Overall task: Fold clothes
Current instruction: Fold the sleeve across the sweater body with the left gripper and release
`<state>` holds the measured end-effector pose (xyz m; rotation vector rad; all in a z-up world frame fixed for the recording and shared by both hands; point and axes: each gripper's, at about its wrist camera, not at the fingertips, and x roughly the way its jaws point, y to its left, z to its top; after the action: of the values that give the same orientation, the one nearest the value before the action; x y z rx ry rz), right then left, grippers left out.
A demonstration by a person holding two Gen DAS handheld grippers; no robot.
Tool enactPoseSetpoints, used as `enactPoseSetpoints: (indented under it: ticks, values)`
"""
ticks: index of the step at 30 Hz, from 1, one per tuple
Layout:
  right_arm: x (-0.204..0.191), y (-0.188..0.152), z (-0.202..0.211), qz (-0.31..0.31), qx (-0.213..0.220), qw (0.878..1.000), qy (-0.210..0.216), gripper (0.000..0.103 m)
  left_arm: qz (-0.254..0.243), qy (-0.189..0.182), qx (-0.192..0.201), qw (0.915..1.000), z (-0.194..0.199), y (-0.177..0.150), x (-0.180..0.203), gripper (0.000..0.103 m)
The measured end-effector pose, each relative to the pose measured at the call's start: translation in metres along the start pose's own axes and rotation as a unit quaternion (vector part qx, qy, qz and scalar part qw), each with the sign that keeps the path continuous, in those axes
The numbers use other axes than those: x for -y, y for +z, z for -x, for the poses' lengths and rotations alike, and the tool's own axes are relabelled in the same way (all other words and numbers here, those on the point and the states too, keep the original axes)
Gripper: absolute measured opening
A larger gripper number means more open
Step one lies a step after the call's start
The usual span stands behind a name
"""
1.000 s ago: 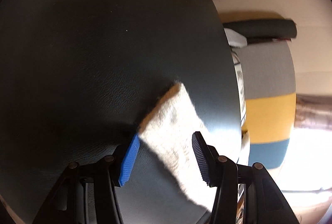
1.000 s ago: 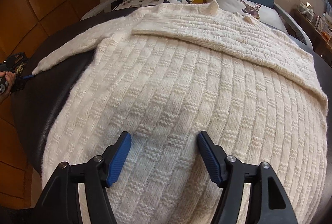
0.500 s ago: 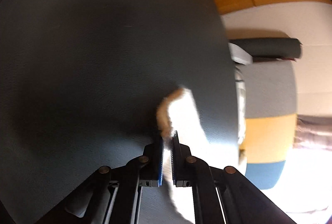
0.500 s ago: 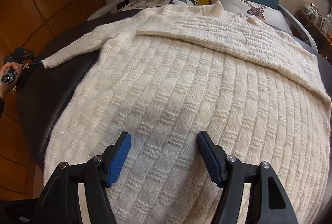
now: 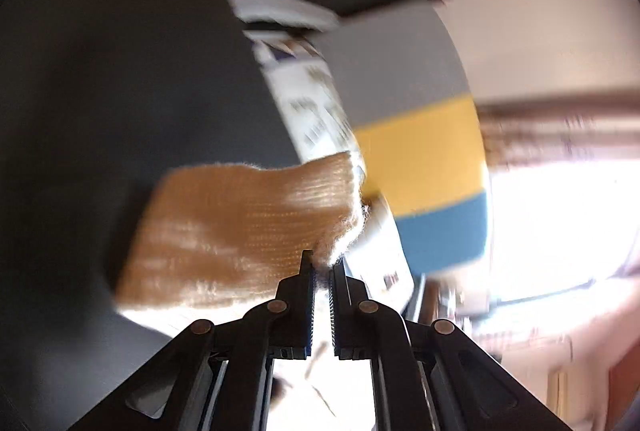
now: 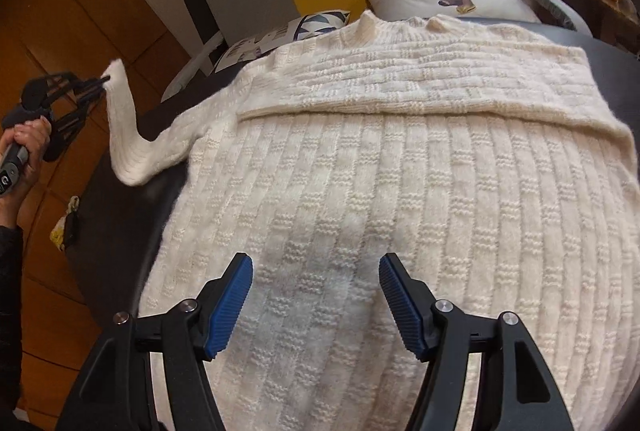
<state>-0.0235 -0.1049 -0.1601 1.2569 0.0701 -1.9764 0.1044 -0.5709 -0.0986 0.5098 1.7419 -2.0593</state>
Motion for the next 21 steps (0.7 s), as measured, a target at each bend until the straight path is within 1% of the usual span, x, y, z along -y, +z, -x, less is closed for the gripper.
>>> enactPoseSetpoints:
  ticks: [3,5,6,8,11,13,15,17,18,21]
  values:
    - [0.004,-0.001,0.007,0.028,0.003,0.998,-0.049,0.067,-0.043,-0.015,-0.039,0.9982,-0.039,-0.028,0.046,0.006]
    - [0.012,-0.003,0.004,0.032,-0.01,0.997,-0.074,0.067,-0.069,-0.02,-0.063,0.9954,-0.062,-0.05,0.071,0.006]
    - [0.019,-0.004,0.0,0.024,-0.021,0.997,-0.076,0.067,-0.081,-0.024,-0.073,0.9937,-0.071,-0.062,0.081,0.006]
    - [0.031,-0.008,-0.006,0.01,-0.034,0.997,-0.066,0.068,-0.103,-0.021,-0.093,0.9901,-0.084,-0.089,0.094,0.006]
    - [0.033,-0.01,-0.004,0.017,-0.03,0.998,-0.058,0.068,-0.133,-0.013,-0.122,0.9835,-0.101,-0.128,0.11,0.006]
    - [0.037,-0.01,-0.005,0.006,-0.025,0.999,-0.043,0.07,-0.15,-0.008,-0.141,0.9785,-0.112,-0.153,0.119,0.006]
    - [0.042,-0.011,-0.003,-0.01,-0.016,0.999,-0.028,0.07,-0.159,-0.002,-0.161,0.974,-0.122,-0.18,0.123,0.006]
    - [0.045,-0.013,-0.002,-0.019,-0.006,1.0,-0.017,0.07,-0.177,0.014,-0.176,0.9682,-0.129,-0.205,0.122,0.006]
    - [0.044,-0.014,-0.001,-0.013,-0.003,1.0,-0.017,0.07,-0.187,0.023,-0.183,0.965,-0.132,-0.216,0.12,0.006]
    - [0.037,-0.016,-0.002,0.01,-0.001,1.0,-0.029,0.07,-0.214,0.048,-0.197,0.9556,-0.144,-0.238,0.117,0.006]
